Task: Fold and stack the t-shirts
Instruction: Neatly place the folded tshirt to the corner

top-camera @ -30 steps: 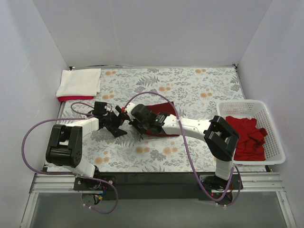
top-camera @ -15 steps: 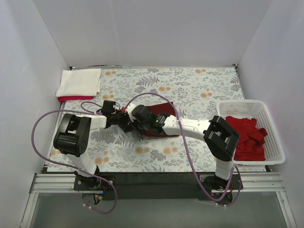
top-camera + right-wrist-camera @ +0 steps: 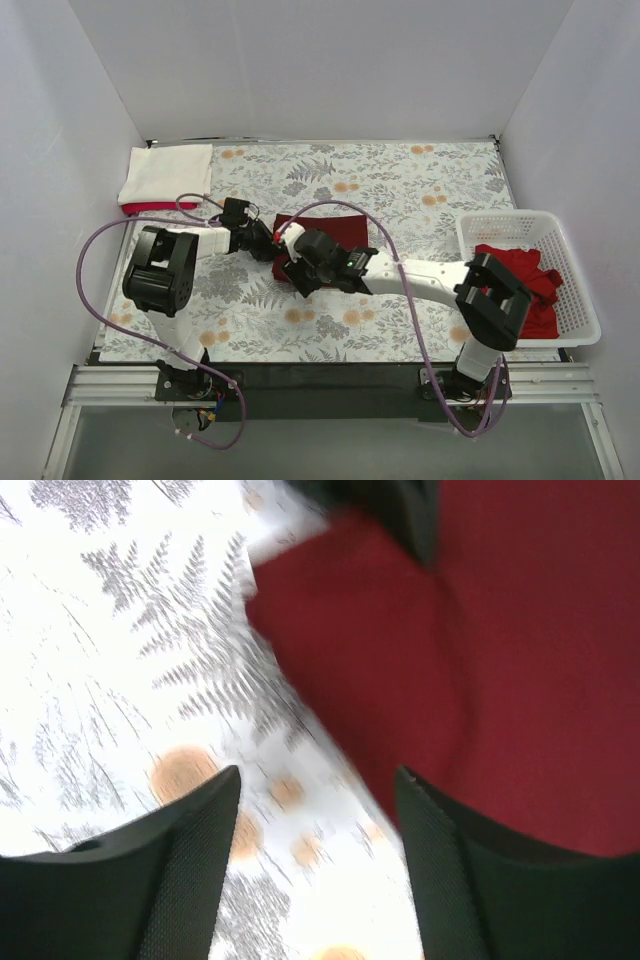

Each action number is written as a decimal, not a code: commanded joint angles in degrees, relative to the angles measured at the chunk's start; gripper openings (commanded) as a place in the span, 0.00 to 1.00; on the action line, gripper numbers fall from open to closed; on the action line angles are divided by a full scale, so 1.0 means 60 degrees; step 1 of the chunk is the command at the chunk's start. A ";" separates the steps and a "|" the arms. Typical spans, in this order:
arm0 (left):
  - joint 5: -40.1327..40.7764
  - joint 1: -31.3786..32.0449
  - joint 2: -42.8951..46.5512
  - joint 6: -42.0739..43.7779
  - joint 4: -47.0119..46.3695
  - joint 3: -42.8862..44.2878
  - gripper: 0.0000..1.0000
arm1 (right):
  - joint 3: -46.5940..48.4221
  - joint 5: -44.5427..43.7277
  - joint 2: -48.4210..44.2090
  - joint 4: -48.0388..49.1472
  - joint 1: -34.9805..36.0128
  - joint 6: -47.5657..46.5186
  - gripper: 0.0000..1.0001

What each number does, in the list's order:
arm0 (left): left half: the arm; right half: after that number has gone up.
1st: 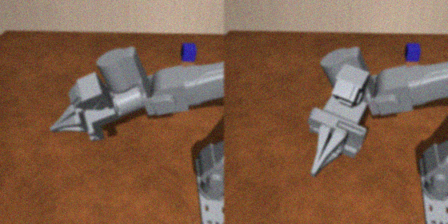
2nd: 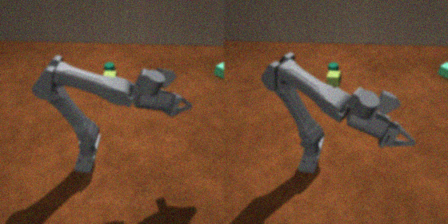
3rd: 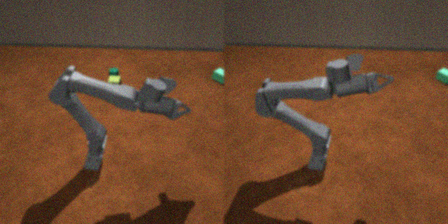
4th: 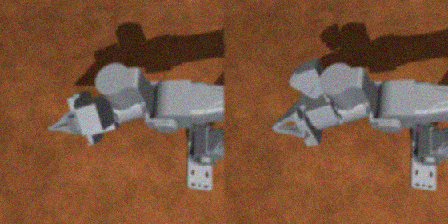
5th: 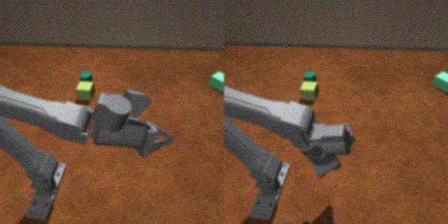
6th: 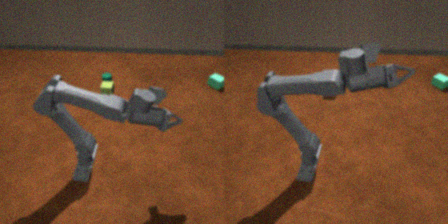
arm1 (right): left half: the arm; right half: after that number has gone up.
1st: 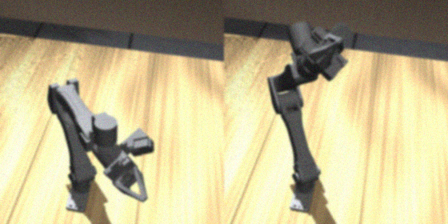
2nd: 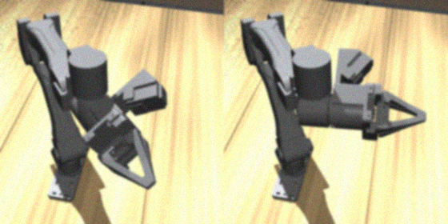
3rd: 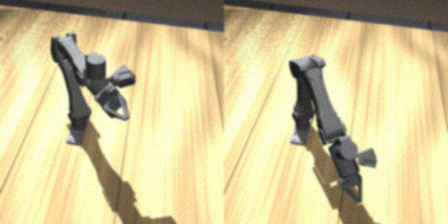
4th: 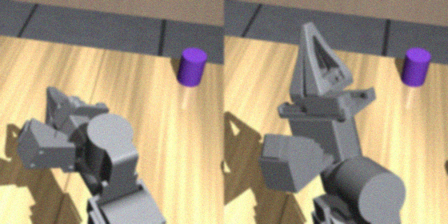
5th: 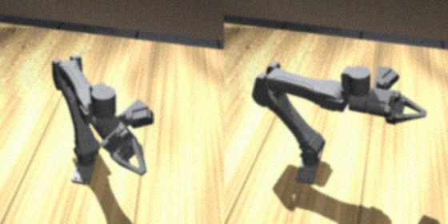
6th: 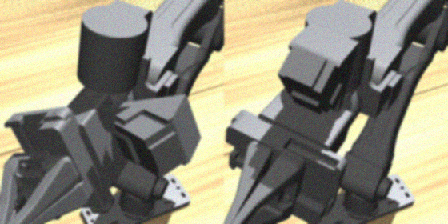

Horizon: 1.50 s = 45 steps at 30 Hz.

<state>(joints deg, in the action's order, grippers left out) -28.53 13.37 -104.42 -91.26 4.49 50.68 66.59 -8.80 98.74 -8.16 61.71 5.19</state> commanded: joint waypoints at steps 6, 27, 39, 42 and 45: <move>0.3185 -0.0908 -0.0599 0.3503 0.3527 0.2977 0.00 | -0.2671 -0.0864 -0.4014 -0.0498 -0.1114 0.0775 0.84; 0.7406 -0.1612 -0.4129 0.8002 0.7747 1.2045 0.00 | -0.4946 -0.0102 -0.6117 -0.1847 -0.1950 0.1581 0.98; 0.7187 -0.2125 -0.3983 0.9219 0.7600 1.3482 0.00 | -0.3862 0.0455 -0.4519 -0.2184 -0.2024 0.1610 0.97; 0.6968 -0.2213 -0.4042 0.9541 0.7806 1.4009 0.00 | -0.3730 0.0441 -0.4387 -0.2213 -0.2024 0.1684 0.97; 0.7158 -0.2579 -0.3939 0.9892 0.7616 1.4054 0.00 | -0.3584 0.0426 -0.4255 -0.2345 -0.2024 0.1698 0.97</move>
<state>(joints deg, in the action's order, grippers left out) 13.91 -0.49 -131.92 -35.92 51.79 132.07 42.22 -6.74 72.47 -21.21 49.82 14.83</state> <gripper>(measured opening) 0.062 0.971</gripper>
